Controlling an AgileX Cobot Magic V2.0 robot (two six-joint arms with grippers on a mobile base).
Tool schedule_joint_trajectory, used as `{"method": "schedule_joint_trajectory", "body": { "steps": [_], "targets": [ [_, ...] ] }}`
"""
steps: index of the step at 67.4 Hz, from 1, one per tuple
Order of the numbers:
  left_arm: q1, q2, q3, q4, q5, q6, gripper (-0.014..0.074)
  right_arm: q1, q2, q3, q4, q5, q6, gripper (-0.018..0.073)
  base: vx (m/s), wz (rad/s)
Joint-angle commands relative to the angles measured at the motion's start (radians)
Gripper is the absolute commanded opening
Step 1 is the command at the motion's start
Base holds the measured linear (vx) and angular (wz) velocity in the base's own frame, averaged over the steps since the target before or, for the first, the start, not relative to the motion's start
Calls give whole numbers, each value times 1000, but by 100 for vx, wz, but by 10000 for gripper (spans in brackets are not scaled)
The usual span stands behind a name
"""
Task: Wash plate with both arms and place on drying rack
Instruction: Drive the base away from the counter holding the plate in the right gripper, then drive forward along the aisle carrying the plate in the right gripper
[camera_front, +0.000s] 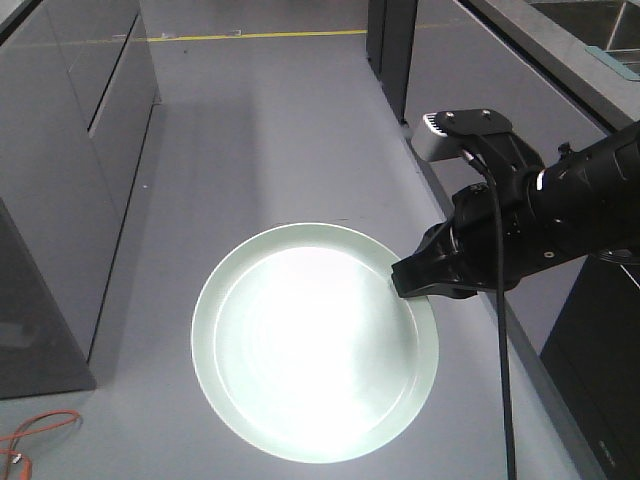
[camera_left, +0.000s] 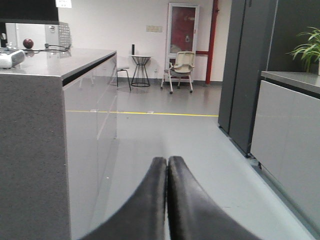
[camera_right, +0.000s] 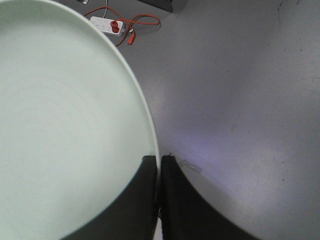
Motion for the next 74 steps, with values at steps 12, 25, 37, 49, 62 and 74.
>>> {"method": "schedule_joint_trajectory", "body": {
  "steps": [12, 25, 37, 49, 62, 74],
  "targets": [
    [2, -15, -26, -3, -76, -6, -6, -3, -34, -26, 36, -27, -7, -1, 2, 16],
    [2, -15, -26, -3, -76, -6, -6, -3, -34, -26, 36, -27, -7, -1, 5, 18],
    [2, -15, -26, -3, -76, -6, -6, -3, -34, -26, 36, -27, -7, -1, 7, 17],
    [2, -15, -26, -3, -76, -6, -6, -3, -34, -26, 36, -27, -7, -1, 7, 10],
    [2, -15, -26, -3, -76, -6, -6, -3, -34, -26, 36, -27, -7, -1, 7, 7],
    [2, -15, -26, -3, -76, -6, -6, -3, -34, -26, 36, -27, -7, -1, 8, 6]
  ]
}}
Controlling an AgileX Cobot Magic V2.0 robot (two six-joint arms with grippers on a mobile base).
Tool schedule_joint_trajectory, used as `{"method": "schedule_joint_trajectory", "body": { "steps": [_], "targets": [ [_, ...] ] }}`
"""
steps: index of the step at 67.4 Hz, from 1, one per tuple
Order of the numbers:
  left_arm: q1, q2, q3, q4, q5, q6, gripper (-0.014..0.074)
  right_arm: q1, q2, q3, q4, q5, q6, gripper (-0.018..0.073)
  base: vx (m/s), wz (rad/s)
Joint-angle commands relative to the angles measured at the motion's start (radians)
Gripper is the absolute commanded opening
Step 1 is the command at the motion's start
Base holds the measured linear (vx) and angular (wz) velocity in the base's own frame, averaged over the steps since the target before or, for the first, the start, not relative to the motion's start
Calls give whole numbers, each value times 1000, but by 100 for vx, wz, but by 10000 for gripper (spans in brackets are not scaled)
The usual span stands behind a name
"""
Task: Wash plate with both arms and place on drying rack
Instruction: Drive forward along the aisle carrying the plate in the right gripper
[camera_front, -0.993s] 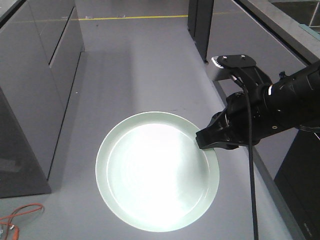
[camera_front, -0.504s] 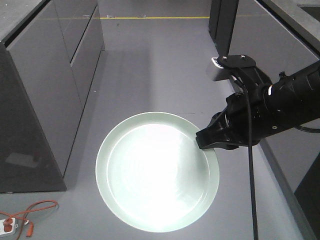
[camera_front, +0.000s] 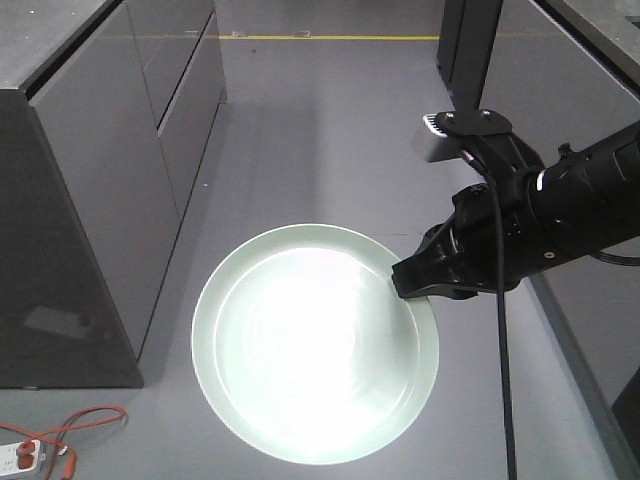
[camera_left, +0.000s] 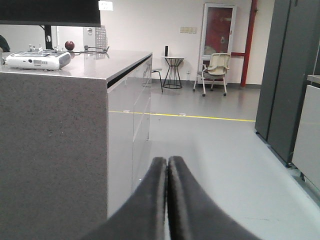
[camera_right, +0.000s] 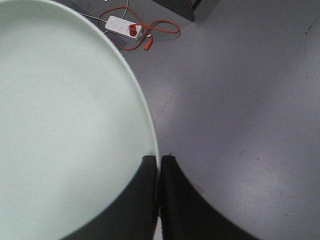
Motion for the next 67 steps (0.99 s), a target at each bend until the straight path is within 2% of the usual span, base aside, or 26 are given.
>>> {"method": "schedule_joint_trajectory", "body": {
  "steps": [1, 67],
  "targets": [
    [2, -15, -26, -3, -76, -6, -6, -3, -34, -26, 36, -30, -7, -1, 8, 5],
    [2, -15, -26, -3, -76, -6, -6, -3, -34, -26, 36, -30, -7, -1, 12, 0]
  ]
}}
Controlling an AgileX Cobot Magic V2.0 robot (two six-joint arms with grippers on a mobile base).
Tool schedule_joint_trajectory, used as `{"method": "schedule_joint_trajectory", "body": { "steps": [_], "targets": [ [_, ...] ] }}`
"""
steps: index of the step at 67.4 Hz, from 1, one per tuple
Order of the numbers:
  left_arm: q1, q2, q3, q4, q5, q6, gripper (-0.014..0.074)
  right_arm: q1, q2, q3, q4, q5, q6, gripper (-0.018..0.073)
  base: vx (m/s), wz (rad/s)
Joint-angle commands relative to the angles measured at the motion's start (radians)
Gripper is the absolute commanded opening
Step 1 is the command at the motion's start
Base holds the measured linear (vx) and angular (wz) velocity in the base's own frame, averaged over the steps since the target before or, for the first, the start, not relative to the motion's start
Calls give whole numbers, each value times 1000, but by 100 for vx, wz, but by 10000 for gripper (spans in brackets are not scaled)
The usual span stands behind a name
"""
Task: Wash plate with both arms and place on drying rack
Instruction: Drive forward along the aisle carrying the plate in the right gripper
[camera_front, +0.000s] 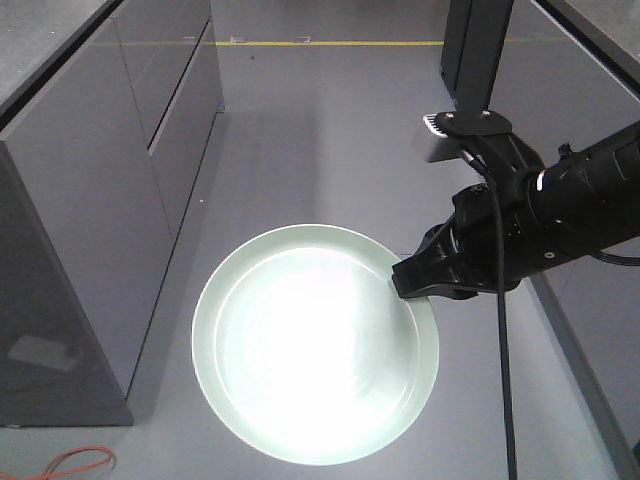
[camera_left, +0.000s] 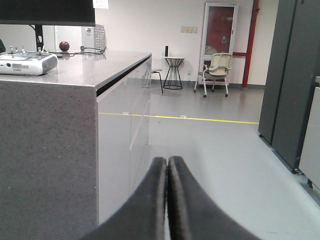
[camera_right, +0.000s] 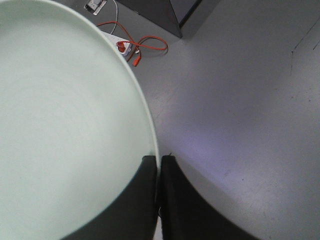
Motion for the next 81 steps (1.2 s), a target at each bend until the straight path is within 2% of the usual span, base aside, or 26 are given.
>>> {"method": "schedule_joint_trajectory", "body": {
  "steps": [1, 81],
  "targets": [
    [2, -15, -26, -3, -76, -6, -6, -3, -34, -26, 36, -30, -7, -1, 14, -2],
    [2, -15, -26, -3, -76, -6, -6, -3, -34, -26, 36, -30, -7, -1, 15, 0]
  ]
}}
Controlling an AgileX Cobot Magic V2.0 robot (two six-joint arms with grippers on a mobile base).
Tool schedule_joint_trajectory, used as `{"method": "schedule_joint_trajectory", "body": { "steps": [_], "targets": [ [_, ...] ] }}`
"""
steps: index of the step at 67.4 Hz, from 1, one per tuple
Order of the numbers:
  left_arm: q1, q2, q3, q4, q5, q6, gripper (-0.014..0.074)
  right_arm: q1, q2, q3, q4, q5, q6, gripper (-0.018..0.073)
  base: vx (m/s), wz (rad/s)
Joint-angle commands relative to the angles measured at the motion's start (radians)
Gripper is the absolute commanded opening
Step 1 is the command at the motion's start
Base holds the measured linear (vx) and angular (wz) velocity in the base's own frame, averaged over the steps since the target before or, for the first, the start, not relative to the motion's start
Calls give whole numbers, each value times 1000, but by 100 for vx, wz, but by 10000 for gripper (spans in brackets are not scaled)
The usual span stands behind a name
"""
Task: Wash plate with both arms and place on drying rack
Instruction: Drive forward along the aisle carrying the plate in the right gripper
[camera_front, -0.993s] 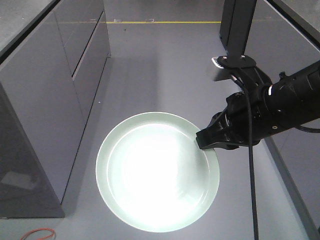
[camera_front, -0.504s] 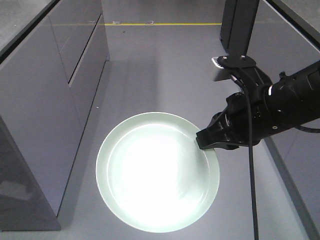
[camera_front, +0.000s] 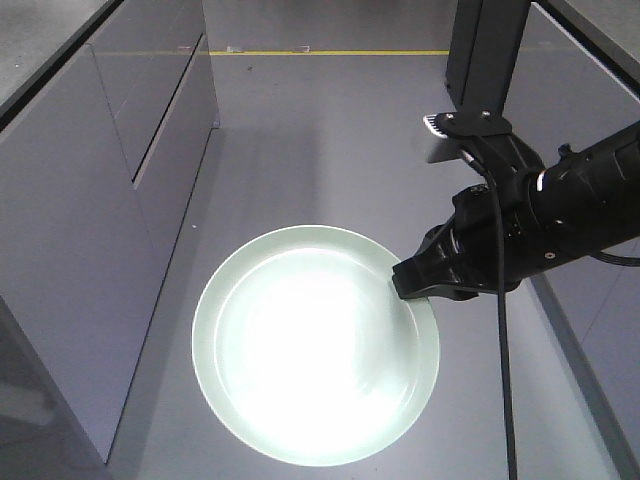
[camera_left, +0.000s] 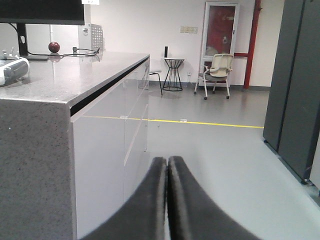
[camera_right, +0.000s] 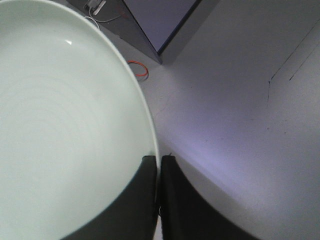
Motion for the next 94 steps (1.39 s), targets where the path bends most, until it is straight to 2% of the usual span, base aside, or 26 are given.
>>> {"method": "schedule_joint_trajectory", "body": {
  "steps": [1, 94],
  "targets": [
    [2, -15, -26, -3, -76, -6, -6, -3, -34, -26, 36, -34, -7, -1, 16, 1],
    [2, -15, -26, -3, -76, -6, -6, -3, -34, -26, 36, -34, -7, -1, 16, 1]
  ]
}}
